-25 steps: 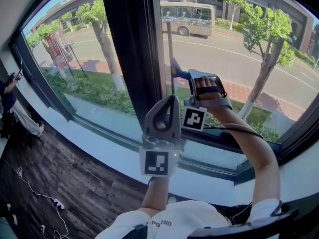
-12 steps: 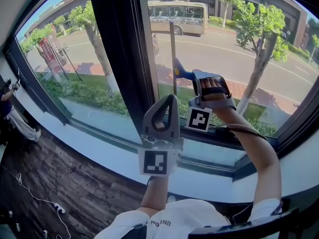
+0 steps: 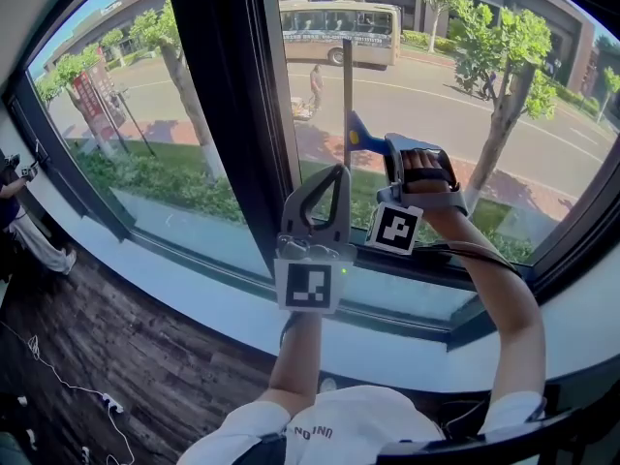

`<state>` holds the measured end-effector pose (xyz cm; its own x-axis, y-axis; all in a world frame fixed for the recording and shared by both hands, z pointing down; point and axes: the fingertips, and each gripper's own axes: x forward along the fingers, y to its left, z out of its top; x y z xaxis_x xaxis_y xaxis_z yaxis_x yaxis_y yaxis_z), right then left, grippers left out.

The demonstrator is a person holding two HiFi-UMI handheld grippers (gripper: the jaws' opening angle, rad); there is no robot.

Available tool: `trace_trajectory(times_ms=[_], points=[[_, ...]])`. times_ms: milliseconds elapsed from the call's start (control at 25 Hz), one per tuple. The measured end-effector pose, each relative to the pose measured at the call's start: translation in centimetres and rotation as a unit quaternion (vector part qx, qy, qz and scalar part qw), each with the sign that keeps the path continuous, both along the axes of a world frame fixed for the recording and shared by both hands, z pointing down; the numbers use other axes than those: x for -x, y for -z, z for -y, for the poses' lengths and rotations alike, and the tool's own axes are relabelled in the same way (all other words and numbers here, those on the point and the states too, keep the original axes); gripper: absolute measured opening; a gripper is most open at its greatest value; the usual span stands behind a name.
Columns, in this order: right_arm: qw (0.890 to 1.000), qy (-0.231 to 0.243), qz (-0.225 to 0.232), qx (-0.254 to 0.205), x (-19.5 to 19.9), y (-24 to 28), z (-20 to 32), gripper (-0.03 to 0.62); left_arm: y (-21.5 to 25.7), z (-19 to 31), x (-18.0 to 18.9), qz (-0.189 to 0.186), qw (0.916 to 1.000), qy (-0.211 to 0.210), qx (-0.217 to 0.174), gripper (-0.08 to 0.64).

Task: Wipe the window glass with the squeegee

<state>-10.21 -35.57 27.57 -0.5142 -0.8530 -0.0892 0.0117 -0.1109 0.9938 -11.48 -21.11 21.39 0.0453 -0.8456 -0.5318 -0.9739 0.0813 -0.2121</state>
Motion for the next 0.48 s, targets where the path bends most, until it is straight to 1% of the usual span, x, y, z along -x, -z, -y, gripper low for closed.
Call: trace_trajectory(times_ms=[80,160,240,360,400,480], points=[[1.0,-0.009,0.0,-0.004,-0.7,0.1,0.2,0.149,-0.5,0.0,0.8,-0.002,1.0,-0.004,-0.001,-0.002],[1.0,-0.016,0.003,-0.005,-0.9,0.2,0.2,0.149,-1.3,0.1,1.9,0.002,1.0,0.001,0.007,-0.002],[1.0,-0.021,0.003,-0.005,-1.5,0.4,0.5,0.149,-1.8,0.7,2.2,0.023,0.9995,0.011,0.018,-0.002],[1.0,-0.028,0.002,-0.005,-2.4,0.6,0.8,0.149,-2.2,1.3,2.0,0.069,0.9969,0.025,0.027,-0.002],[1.0,-0.031,0.002,-0.005,-2.7,0.7,0.8,0.149,-2.3,1.4,2.0,0.073,0.9966,0.026,0.026,-0.002],[0.999,-0.036,0.002,-0.006,-3.6,0.8,1.0,0.149,-2.6,1.5,2.0,0.065,0.9972,0.024,0.026,-0.002]])
